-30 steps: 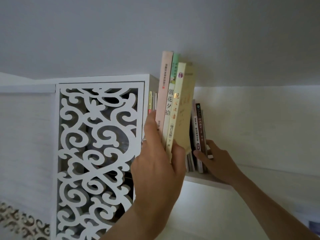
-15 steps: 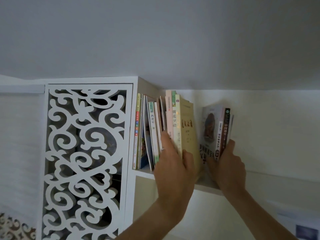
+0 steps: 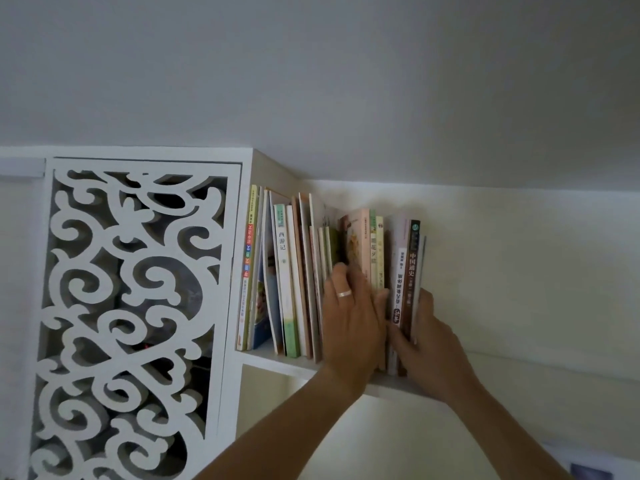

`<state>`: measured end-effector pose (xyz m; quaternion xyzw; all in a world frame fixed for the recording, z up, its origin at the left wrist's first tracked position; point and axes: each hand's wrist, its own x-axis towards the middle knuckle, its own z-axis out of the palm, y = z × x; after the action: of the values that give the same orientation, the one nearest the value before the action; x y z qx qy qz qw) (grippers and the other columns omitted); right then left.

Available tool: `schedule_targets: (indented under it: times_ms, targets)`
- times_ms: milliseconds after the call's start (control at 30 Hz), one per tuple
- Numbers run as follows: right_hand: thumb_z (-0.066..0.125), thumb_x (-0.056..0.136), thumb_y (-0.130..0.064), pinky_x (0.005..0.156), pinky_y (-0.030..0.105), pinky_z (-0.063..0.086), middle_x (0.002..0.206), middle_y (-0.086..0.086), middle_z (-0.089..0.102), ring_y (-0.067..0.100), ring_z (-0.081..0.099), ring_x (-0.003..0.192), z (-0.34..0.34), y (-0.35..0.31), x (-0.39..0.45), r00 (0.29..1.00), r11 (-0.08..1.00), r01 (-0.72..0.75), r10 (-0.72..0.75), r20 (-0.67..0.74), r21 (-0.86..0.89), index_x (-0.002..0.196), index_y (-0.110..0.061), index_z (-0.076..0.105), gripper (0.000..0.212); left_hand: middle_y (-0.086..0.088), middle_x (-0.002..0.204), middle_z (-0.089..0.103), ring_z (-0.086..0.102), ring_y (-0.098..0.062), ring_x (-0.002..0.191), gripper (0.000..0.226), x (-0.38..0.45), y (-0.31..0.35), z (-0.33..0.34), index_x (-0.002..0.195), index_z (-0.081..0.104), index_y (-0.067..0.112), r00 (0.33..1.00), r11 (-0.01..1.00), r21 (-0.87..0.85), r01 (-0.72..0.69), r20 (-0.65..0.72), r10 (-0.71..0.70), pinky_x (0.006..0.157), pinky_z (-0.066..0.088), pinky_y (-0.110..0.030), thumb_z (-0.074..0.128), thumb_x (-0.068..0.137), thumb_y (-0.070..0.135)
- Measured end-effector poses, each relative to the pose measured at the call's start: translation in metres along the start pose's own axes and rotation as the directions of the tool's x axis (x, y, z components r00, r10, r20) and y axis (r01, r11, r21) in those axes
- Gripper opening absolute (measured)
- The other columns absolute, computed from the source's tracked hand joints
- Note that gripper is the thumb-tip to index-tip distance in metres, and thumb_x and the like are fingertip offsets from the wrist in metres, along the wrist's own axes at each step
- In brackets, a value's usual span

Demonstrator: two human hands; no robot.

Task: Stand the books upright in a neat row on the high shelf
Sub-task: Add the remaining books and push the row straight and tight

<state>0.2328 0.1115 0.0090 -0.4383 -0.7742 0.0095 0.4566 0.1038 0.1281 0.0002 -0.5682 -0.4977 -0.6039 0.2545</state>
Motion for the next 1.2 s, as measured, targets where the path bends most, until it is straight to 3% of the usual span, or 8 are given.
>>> schedule_targets:
  times_ms: [133,267,500,600,733,900,1100,1200]
  targets:
    - [0.054,0.083,-0.069,0.089,0.022,0.05,0.143,-0.008,0.059,0.013,0.066,0.118,0.006,-0.013,0.005,0.996,0.998,0.001,-0.005,0.086,0.055,0.158,-0.032,0.01,0.095,-0.021,0.136,0.052,0.053,-0.029,0.117,0.059,0.027,-0.02,-0.015,0.153,0.042,0.002,0.961,0.942,0.298,-0.153,-0.178,0.213,0.098,0.048,-0.041,0.024,0.111,0.039]
    - [0.066,0.083,-0.065,0.075,0.006,0.038,0.131,-0.013,0.066,0.008,0.065,0.116,0.017,-0.02,0.015,0.997,0.999,0.008,-0.012,0.078,0.045,0.157,-0.034,0.016,0.094,-0.016,0.148,0.043,0.046,-0.029,0.129,0.058,0.062,-0.03,-0.03,0.157,0.033,0.004,0.974,0.923,0.367,-0.12,-0.135,0.181,0.102,0.044,-0.041,0.036,0.107,0.034]
    - [0.064,0.08,-0.072,0.091,0.027,0.049,0.13,-0.011,0.067,0.014,0.068,0.112,0.025,-0.013,0.009,0.998,0.998,-0.057,0.058,-0.012,0.032,0.146,-0.032,0.036,0.082,-0.016,0.127,0.052,0.052,-0.027,0.108,0.039,0.083,-0.033,-0.047,0.127,0.059,0.006,0.972,0.875,0.461,-0.148,-0.097,0.216,0.089,0.046,-0.039,0.046,0.102,0.033]
    - [0.063,0.083,-0.07,0.09,0.029,0.052,0.131,-0.01,0.067,0.015,0.069,0.111,0.026,-0.014,0.009,0.998,0.998,-0.057,0.057,-0.02,0.021,0.144,-0.031,0.038,0.076,-0.009,0.121,0.051,0.048,-0.023,0.107,0.029,0.089,-0.04,-0.053,0.106,0.066,0.018,0.978,0.935,0.313,-0.17,-0.066,0.2,0.09,0.045,-0.038,0.049,0.101,0.04]
    - [0.06,0.087,-0.067,0.089,0.026,0.051,0.133,-0.009,0.066,0.014,0.068,0.114,0.025,-0.018,0.007,0.999,0.999,-0.048,0.048,-0.011,-0.015,0.144,-0.028,0.038,0.073,-0.009,0.123,0.049,0.047,-0.025,0.112,0.028,0.094,-0.044,-0.06,0.109,0.064,0.02,0.979,0.946,0.257,-0.197,0.01,0.201,0.095,0.046,-0.042,0.055,0.098,0.045]
    - [0.055,0.088,-0.069,0.089,0.028,0.054,0.137,-0.007,0.065,0.014,0.068,0.114,0.023,-0.024,0.005,0.999,0.997,-0.041,0.042,0.014,-0.066,0.146,-0.025,0.037,0.075,0.0,0.122,0.045,0.05,-0.01,0.101,0.013,0.079,-0.03,-0.073,0.11,0.054,0.022,0.994,0.993,-0.054,-0.106,-0.021,0.105,0.086,0.057,-0.031,0.06,0.1,0.019]
    - [0.044,0.086,-0.075,0.091,0.034,0.056,0.135,-0.007,0.066,0.016,0.07,0.112,0.018,-0.031,0.001,0.997,0.988,-0.07,0.074,0.025,-0.137,0.146,-0.025,0.037,0.079,0.003,0.116,0.04,0.049,0.011,0.095,0.038,0.059,0.004,-0.096,0.1,0.046,0.024,0.986,0.929,-0.366,0.061,-0.121,-0.112,0.069,0.055,-0.014,0.067,0.086,-0.004]
    - [0.032,0.087,-0.076,0.087,0.034,0.058,0.133,-0.008,0.066,0.015,0.072,0.107,0.021,-0.032,0.0,0.998,0.979,-0.038,0.046,0.034,-0.202,0.148,-0.026,0.035,0.078,0.001,0.118,0.051,0.063,-0.003,0.098,0.054,0.038,0.001,-0.091,0.116,0.035,0.035,0.979,0.87,-0.48,0.113,-0.096,-0.18,0.069,0.06,-0.017,0.072,0.088,0.008]
